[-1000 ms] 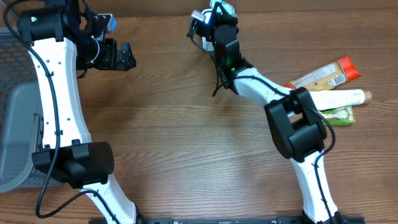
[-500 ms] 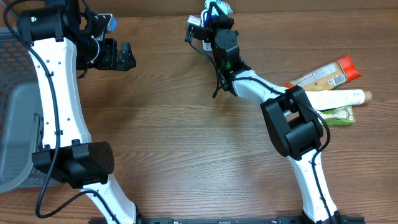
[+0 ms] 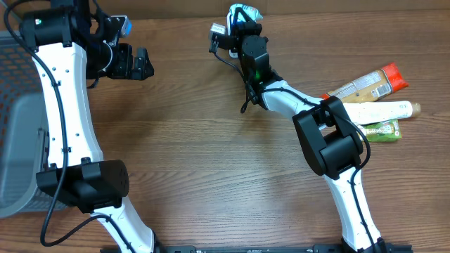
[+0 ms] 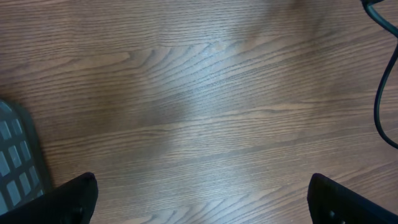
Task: Scan the item barcode
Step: 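Hold the wipes packet in front of the scanner face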
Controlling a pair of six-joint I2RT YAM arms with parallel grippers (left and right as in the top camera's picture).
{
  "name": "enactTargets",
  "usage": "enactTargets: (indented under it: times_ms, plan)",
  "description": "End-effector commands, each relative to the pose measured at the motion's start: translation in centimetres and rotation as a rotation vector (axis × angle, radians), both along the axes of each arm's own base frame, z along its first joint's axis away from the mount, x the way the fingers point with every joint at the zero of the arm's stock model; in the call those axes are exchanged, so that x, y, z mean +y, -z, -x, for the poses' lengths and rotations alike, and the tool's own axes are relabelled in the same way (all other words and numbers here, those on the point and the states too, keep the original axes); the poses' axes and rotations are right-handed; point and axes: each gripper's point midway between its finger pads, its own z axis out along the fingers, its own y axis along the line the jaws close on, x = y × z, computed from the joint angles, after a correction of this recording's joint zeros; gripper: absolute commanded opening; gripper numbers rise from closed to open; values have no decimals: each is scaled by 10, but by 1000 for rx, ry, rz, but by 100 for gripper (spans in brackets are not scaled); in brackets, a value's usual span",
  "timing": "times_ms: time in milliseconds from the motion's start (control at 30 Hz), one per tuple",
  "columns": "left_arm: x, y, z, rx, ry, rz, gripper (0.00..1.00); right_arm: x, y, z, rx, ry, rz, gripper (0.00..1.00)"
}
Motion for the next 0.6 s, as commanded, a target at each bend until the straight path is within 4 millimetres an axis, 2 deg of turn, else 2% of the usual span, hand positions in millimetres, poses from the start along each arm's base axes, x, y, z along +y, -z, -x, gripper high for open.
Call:
enactTargets:
  times_ms: [0,133,233,367,467,567]
  plan:
    - [0,2,-2,-1,17,4,100,6,-7,-1,-21,-14,-12,4]
    - [-1,2,-2,-2,18,4,100,7,-8,0,-26,-13,-14,4]
    - [-1,2,-2,-1,18,4,100,10,-23,4,-79,-4,-45,4]
    - [0,2,-2,-1,17,4,100,17,-51,13,-147,-9,-88,4]
    - [0,2,-2,-2,17,4,99,23,-76,23,-129,5,-166,4]
    - [-1,2,-2,-1,18,4,100,20,-104,36,-84,54,-241,4]
